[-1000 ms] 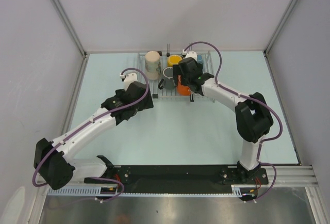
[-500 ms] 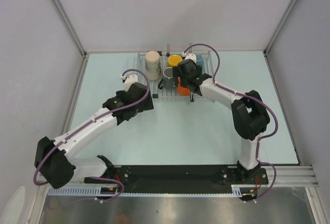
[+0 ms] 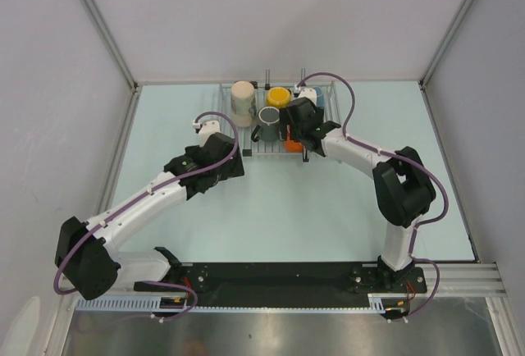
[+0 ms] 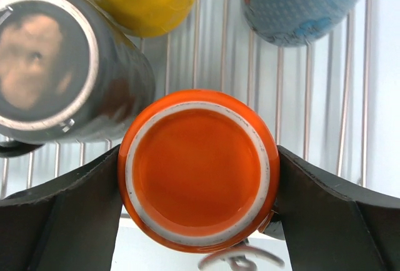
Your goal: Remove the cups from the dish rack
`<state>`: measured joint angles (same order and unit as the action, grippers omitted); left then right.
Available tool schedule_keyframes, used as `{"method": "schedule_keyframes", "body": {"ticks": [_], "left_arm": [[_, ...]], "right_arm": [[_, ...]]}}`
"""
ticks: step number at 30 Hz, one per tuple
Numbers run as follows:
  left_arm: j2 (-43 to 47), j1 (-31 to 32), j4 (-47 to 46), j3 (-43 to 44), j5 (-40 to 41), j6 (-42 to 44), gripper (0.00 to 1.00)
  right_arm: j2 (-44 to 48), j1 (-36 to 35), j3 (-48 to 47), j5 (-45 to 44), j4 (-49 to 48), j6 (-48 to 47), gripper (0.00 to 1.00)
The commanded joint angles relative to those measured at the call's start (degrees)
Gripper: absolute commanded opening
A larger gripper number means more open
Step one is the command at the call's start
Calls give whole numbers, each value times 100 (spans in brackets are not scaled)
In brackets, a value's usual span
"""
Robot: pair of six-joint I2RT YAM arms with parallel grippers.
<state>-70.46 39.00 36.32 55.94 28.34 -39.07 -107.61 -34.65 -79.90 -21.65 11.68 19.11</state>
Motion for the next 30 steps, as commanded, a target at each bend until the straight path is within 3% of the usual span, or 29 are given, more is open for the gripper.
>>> {"method": "schedule_keyframes", "body": {"ticks": [1,23,26,30], "left_arm": [[41,37,-133,-57,31,-101,100],[-109,37,-362,540,67,-31,100],[75,28,-739,488,-258,4,100],[637,20,-1696,-160,-969,22,100]], "right_arm": [[381,20,273,-295,265,181,0],[1400,231,-870,72,853,110,0],[1777,336,-546,721,617,294,0],[2349,696,428,2492,-190,847,0]]}}
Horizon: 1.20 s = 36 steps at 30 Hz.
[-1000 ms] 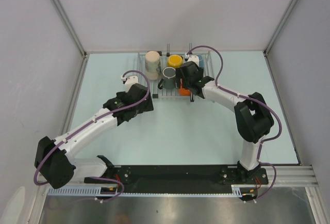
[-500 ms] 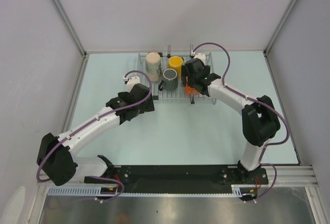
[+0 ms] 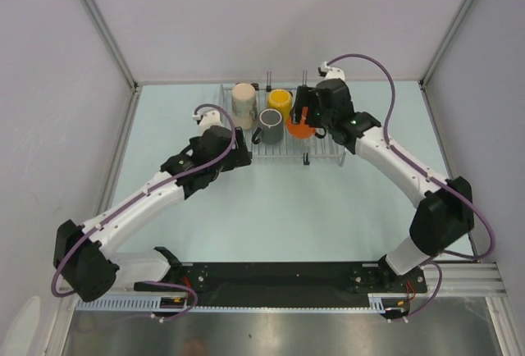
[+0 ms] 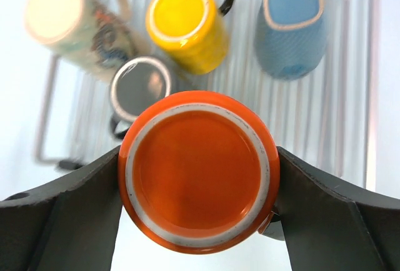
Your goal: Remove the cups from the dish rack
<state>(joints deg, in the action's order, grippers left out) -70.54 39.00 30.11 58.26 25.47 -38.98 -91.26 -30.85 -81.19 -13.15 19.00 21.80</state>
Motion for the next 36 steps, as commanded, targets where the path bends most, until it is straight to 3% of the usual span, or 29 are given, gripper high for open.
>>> {"method": "schedule_keyframes", "body": {"ticks": [1,8,12,16,27,36], "left_arm": [[786,11,-1564,-542,-849,22,100],[1868,-16,-3414,-1860,-2221,-197,100],[2158,-7,-4239,-2422,-3168,-461,100],[2387,2,-5705,-3109,-3767,-970,99],[2625,414,-6939,-3699,-3716,-1191,92],[2019,907,-7352,-3690,-3558,-1120,91]], "right_arm": [[846,404,743,1875,-1064,719,0],[2452,914,2826,3562,-3451,1940,0],[3034,958,3784,4003,-4579,2740,0],[3404,941,4488,4145,-5388,3469,0],[3677,581,5543,3829,-6540,4121,0],[3343,115,5465,3635,-6901,4113,0]]}}
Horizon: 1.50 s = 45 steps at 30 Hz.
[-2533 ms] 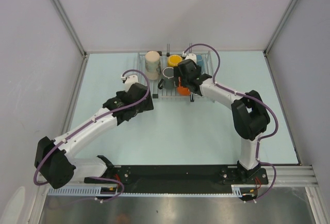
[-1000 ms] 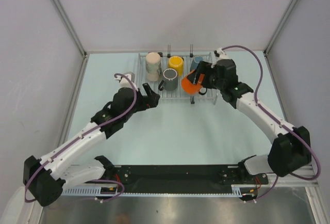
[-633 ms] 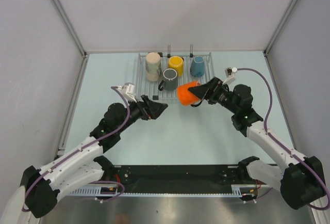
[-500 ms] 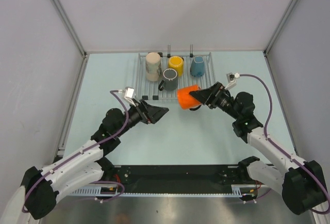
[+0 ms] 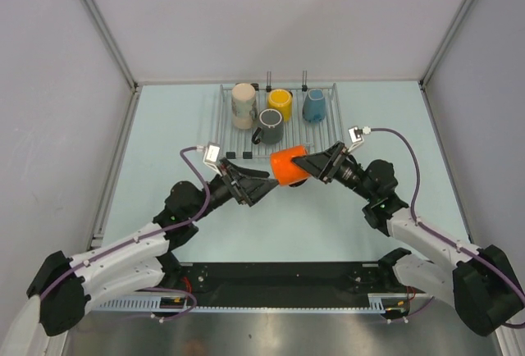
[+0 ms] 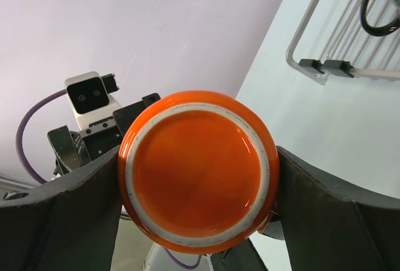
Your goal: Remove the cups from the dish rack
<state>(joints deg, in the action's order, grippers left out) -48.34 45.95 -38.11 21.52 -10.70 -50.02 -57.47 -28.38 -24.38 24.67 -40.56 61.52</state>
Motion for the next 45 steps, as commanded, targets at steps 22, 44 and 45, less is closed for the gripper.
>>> {"method": "schedule_keyframes", "body": {"ticks": [22,44,45], "left_arm": [[-1072,564,-1181,125,-73,36,45],[-388,573,-74,336,112,431,0],[-326,573,-48,318,147,432,0]], "right_arm": [[-256,-967,-313,-331,-1077,-43,0],[491,-749,-480,-664,679,-649,100],[552,-687,-532,-752,976,-667,100]]}}
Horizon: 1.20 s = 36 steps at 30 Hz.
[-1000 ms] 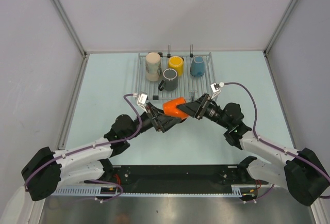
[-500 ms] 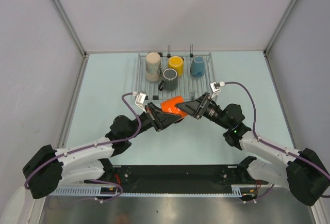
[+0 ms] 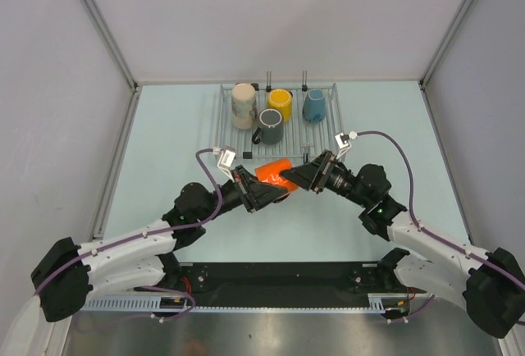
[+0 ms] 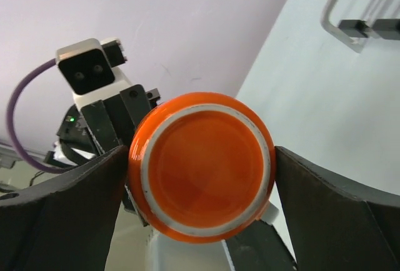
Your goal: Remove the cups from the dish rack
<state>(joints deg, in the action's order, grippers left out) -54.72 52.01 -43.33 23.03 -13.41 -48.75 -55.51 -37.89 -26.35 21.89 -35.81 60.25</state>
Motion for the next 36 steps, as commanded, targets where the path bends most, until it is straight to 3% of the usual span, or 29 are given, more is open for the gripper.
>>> {"method": "schedule_keyframes", "body": {"ticks": [1,9,11,14,19,21,29,36], "left_arm": [[356,-33,649,185,496,314,0],[918,-42,2090,597,892,911,0],[937,-42,2845,930,1137,1130,1],[709,-42,4241,1694,1515,1412,1],[-580,-42,6911,3154,2403,1693,0],[-907,-42,7398,3383,2562,1676,0],[-2646,-42,8357,4261,2642,1562,0],[-3508,-164,9052,5158,2343,1878,0]], "right_arm": [[487,439,-371,-571,688,-575,100],[945,1459,-915,-949,2358,-1102,100],[998,1556,-1144,-1159,2901,-1278,100],[1007,1513,-1486,-1581,3605,-1656,100],[1094,1276,-1654,-2179,4301,-1990,100],[1095,1101,-1663,-2601,4468,-2078,100],[682,766,-1918,-3235,5294,-2219,100],[699,739,-1760,-3314,5418,-2254,100]]}}
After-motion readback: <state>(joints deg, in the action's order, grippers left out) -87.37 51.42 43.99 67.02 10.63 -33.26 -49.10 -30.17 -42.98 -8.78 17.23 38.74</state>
